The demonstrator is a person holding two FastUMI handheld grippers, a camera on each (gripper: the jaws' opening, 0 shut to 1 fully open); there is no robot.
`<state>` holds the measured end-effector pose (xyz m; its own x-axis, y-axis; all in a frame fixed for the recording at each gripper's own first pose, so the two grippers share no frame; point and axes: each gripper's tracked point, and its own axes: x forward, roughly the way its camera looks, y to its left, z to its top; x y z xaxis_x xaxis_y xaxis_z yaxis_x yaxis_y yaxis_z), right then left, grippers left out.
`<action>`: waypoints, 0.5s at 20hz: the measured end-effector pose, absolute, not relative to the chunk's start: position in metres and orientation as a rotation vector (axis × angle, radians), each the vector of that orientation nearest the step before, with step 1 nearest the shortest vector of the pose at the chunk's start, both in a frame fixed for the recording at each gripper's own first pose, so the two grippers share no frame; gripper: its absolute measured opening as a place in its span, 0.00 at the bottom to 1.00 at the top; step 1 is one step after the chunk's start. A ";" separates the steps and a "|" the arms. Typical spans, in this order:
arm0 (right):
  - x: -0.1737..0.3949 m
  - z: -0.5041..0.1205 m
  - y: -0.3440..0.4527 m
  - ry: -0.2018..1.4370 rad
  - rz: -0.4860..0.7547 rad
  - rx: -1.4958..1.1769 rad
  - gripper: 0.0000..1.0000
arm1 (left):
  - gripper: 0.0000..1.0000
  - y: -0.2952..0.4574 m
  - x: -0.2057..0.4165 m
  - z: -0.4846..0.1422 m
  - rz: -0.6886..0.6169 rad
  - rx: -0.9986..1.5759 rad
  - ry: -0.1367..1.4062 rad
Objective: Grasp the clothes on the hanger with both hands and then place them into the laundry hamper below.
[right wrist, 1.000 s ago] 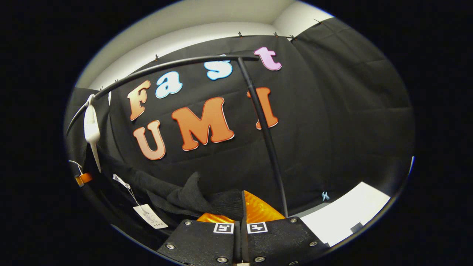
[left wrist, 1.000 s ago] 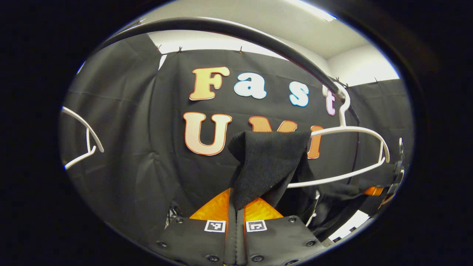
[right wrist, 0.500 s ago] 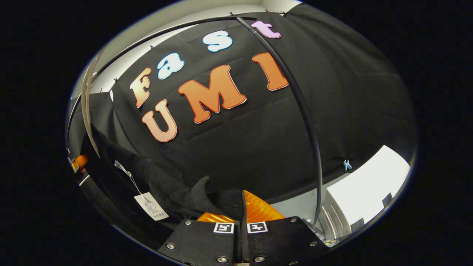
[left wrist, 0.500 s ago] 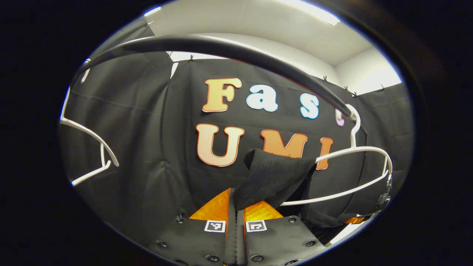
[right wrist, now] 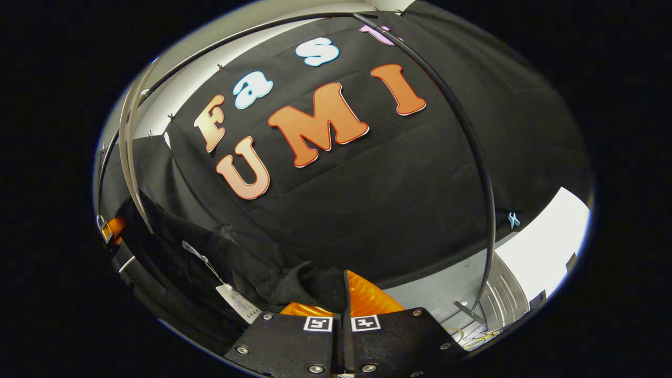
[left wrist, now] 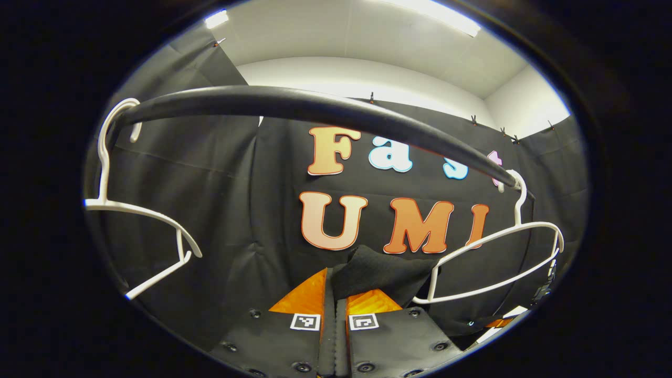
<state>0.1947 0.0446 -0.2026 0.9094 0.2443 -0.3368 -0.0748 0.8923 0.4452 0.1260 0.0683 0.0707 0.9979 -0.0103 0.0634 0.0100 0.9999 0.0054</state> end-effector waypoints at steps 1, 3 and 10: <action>0.193 -0.206 0.050 0.405 0.173 0.438 0.00 | 0.06 0.073 0.125 0.066 -0.006 0.009 -0.053; 0.193 -0.214 0.060 0.420 0.177 0.435 0.00 | 0.06 0.087 0.124 0.057 0.008 0.018 -0.031; 0.178 -0.244 0.082 0.479 0.172 0.423 0.00 | 0.04 0.104 0.118 0.004 -0.006 0.015 0.076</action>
